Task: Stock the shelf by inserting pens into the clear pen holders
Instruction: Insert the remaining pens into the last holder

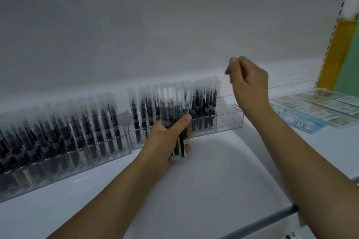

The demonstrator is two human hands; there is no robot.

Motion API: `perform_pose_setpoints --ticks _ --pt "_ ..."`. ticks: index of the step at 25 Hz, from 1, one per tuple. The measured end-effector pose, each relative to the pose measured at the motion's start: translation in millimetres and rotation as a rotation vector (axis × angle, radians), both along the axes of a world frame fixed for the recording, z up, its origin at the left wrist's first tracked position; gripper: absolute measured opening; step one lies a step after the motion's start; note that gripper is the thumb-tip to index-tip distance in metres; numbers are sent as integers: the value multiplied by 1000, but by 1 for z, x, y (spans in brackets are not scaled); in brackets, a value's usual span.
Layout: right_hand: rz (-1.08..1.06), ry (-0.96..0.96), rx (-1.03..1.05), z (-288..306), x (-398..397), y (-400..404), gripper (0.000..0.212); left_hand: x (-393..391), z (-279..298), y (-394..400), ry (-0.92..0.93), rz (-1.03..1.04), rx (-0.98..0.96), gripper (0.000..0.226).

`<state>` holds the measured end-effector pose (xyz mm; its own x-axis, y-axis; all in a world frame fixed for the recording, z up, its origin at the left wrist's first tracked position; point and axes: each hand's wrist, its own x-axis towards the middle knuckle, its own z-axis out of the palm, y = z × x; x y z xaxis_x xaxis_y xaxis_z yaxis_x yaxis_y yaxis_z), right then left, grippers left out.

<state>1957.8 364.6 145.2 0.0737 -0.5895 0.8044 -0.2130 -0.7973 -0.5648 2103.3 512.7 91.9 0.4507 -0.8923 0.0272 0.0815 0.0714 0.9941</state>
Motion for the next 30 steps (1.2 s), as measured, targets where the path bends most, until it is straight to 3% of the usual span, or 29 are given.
perform_pose_setpoints --ticks 1,3,5,8,10,12,14,15,17,22,30 --pt "146 37 7 3 1 12 40 0 1 0 53 -4 -12 32" --pt "369 286 94 3 11 32 42 0 2 2 73 -16 -43 32" --pt "467 458 149 -1 21 39 49 -4 3 2 62 -28 -76 32" --pt "556 424 216 -4 21 34 42 -4 4 1 107 -15 -107 28" --pt "574 259 234 -1 16 33 34 -1 3 0 114 36 -100 24" --pt "550 -133 275 6 10 26 27 2 1 -1 57 70 -82 25" --pt "353 -417 181 12 0 14 26 3 -2 -1 -4 68 -66 33" --pt "232 -440 120 11 -4 6 27 2 -2 -1 -12 53 -61 36" --pt "105 -318 90 6 -6 -5 27 1 -1 -1 22 21 -66 36" --pt "68 75 103 -6 5 -11 36 0 2 0 59 -12 -102 32" --pt "80 192 107 -2 -2 -12 34 -3 2 5 -110 -80 -92 40"
